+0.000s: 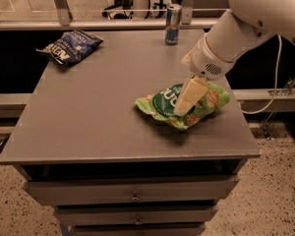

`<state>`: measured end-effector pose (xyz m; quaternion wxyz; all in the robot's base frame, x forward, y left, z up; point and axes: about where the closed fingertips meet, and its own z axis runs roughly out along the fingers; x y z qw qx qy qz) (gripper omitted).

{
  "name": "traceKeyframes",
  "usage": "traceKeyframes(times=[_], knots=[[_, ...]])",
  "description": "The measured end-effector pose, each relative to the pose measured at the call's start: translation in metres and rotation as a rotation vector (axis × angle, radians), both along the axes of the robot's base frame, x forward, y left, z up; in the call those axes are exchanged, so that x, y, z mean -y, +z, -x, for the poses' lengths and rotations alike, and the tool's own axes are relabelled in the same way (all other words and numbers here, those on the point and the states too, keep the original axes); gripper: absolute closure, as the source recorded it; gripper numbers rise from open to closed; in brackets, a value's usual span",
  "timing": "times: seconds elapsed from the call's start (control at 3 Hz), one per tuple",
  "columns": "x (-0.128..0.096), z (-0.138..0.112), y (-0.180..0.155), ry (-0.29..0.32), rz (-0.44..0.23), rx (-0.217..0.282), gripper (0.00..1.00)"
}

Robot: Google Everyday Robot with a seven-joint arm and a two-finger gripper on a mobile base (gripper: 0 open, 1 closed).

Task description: Move green rice chip bag near blue chip bag

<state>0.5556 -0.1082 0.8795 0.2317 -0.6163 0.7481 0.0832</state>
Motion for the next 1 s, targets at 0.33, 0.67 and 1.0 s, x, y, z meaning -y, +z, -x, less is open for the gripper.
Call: traceKeyframes(times=[0.33, 0.67, 1.0], knots=[[0.0027, -0.0011, -0.0076, -0.009, 0.009, -0.016, 0.00], [0.0053, -0.0022, -0.0157, -0.013, 0.013, -0.031, 0.14], [0.0085, -0.0019, -0.0137, -0.016, 0.016, -0.029, 0.37]])
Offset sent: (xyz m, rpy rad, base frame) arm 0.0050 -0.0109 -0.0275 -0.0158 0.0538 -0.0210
